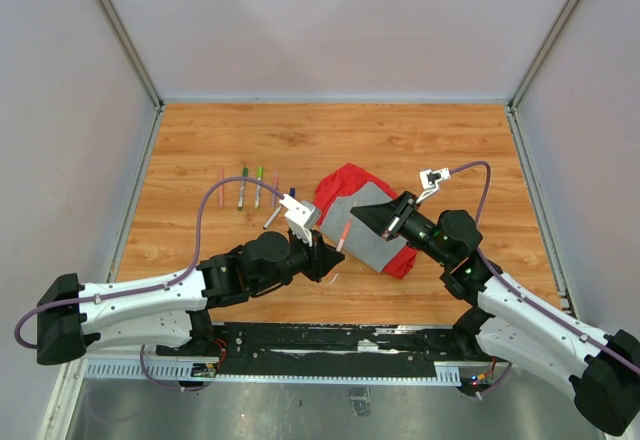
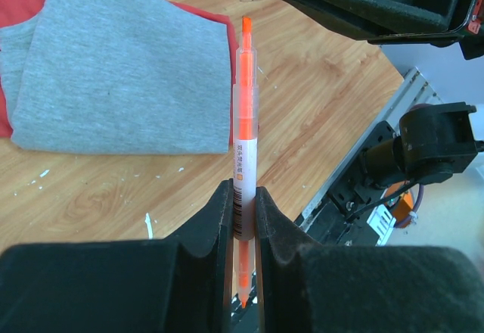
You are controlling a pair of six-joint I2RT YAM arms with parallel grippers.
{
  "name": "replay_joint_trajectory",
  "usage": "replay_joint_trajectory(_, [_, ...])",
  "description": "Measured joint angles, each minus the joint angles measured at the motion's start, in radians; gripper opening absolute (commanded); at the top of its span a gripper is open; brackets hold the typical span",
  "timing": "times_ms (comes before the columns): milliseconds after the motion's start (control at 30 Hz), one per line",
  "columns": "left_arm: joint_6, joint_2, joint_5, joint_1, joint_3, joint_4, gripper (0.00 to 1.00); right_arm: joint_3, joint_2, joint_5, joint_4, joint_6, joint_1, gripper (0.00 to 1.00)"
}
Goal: Insert the pens into the pen caps
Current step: Insert the pen cap onto the pen.
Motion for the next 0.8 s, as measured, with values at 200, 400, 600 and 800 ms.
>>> replay_joint_trajectory(200, [0.000,0.000,0.000,0.000,0.000,0.000,0.00,0.000,-0.005,-0.001,-0.001,0.000,0.000,0.01])
replay_joint_trajectory(400, [0.000,0.000,0.000,0.000,0.000,0.000,0.01,-0.006,-0.008,-0.002,-0.002,0.000,0.000,0.01])
replay_joint_trajectory(600, [0.000,0.000,0.000,-0.001,0.000,-0.004,0.00,-0.006,0.004,-0.009,-0.002,0.000,0.013,0.01])
replay_joint_trajectory(800, [0.000,0.000,-0.005,-0.001,0.000,-0.018,0.00,-0.006,0.035,-0.015,-0.001,0.000,0.027,0.01])
